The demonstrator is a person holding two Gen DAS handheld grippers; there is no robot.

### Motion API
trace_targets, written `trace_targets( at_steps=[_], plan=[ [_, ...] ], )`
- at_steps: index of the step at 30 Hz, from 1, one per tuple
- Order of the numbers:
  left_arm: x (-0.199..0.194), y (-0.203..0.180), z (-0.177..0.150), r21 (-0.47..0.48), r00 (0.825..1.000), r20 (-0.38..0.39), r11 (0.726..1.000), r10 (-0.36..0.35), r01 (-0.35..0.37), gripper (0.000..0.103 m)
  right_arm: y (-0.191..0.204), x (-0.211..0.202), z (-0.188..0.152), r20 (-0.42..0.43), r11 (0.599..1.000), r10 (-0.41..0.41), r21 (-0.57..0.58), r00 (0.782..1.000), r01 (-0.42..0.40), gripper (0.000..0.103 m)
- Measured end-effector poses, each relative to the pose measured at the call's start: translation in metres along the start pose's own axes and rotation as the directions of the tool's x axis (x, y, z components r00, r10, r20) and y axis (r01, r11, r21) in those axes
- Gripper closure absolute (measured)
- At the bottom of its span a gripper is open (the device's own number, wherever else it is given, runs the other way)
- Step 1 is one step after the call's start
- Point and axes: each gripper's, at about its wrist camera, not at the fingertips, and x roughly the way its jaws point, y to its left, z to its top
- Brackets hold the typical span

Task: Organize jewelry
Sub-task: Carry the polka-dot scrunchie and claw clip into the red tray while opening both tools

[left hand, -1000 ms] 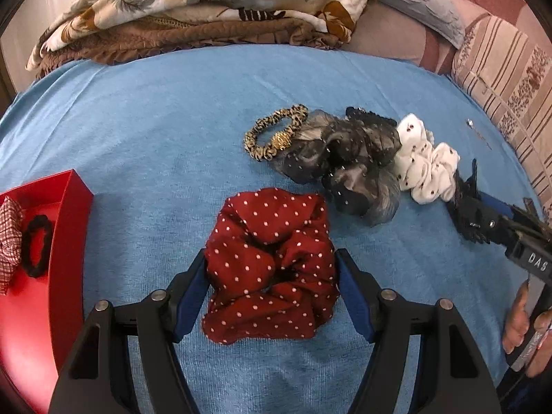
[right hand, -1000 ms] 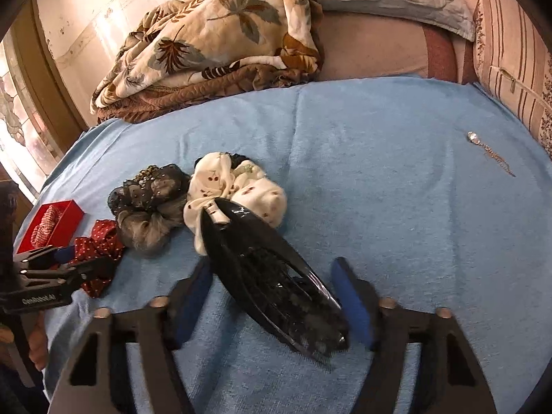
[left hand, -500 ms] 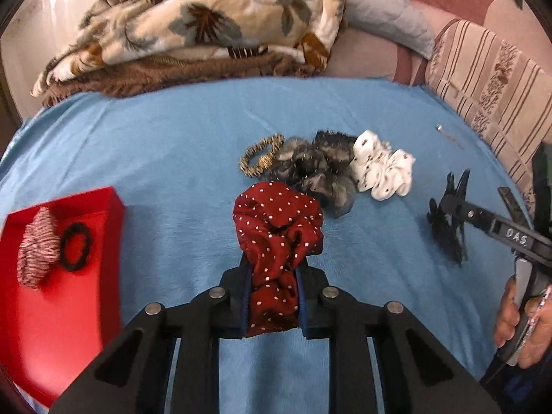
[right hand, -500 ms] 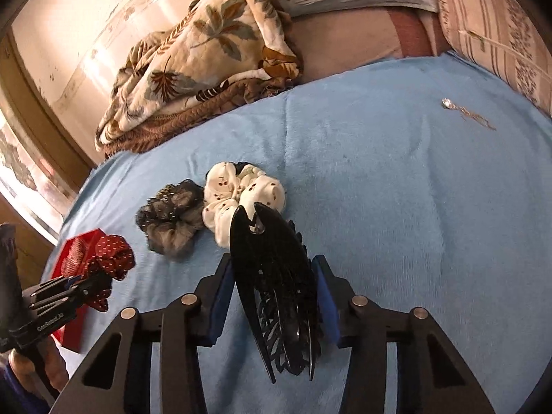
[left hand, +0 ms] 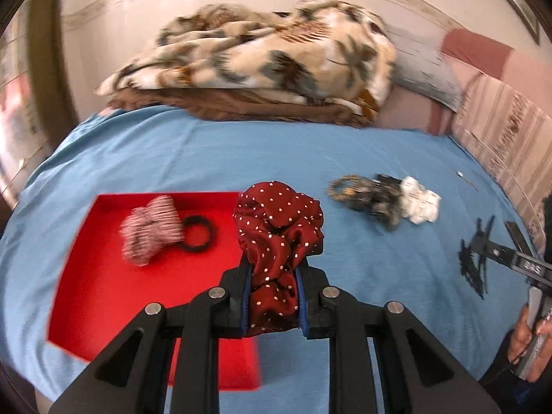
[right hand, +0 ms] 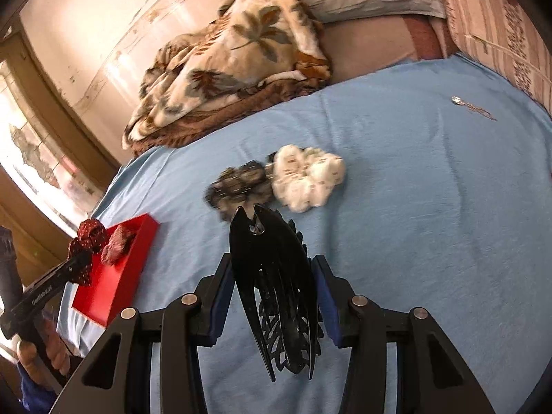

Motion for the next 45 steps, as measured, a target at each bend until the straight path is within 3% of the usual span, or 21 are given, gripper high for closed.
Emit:
trace_targets(
  at_steps=[10,15,20,26,31,36,39,45],
  plan=[
    [-0.016,0.100,-0.016,-0.135,0.984,-0.036,0.975,0.172,-0.175,0.083,0.105,0.026,-0.007,-0.096,0.984,0.116,-0.124,0.989,-0.127,0.054],
    [-0.010,0.136,-0.029,-0.194,0.967,-0.094,0.948,0.238,-0.252,0.083,0.173,0.058,-0.008,-0.174,0.957,0.222,-0.147,0.959,-0.248,0.054],
    [0.000,0.160,-0.037,-0.235,0.956,-0.150,0.930,0.252,-0.282,0.082,0.230,0.096,-0.013,-0.253,0.929,0.300,-0.141,0.920,-0.342,0.054],
    [0.010,0.176,-0.047,-0.252,0.939,-0.205,0.913,0.274,-0.322,0.081,0.268,0.148,-0.040,-0.371,0.923,0.269,-0.163,0.889,-0.347,0.053],
    [0.011,0.187,-0.050,-0.292,0.944,-0.213,0.906,0.251,-0.306,0.080,0.269,0.177,-0.056,-0.428,0.934,0.218,-0.170,0.877,-0.315,0.053],
    [0.011,0.188,-0.052,-0.314,0.950,-0.206,0.904,0.233,-0.290,0.075,0.265,0.184,-0.060,-0.436,0.942,0.191,-0.171,0.880,-0.289,0.053],
    [0.006,0.186,-0.051,-0.328,0.959,-0.183,0.906,0.218,-0.269,0.064,0.266,0.185,-0.062,-0.431,0.940,0.171,-0.198,0.886,-0.277,0.054],
    [-0.012,0.175,-0.047,-0.329,0.977,-0.075,0.920,0.199,-0.212,0.053,0.274,0.177,-0.061,-0.396,0.926,0.135,-0.277,0.908,-0.258,0.054]
  ],
)
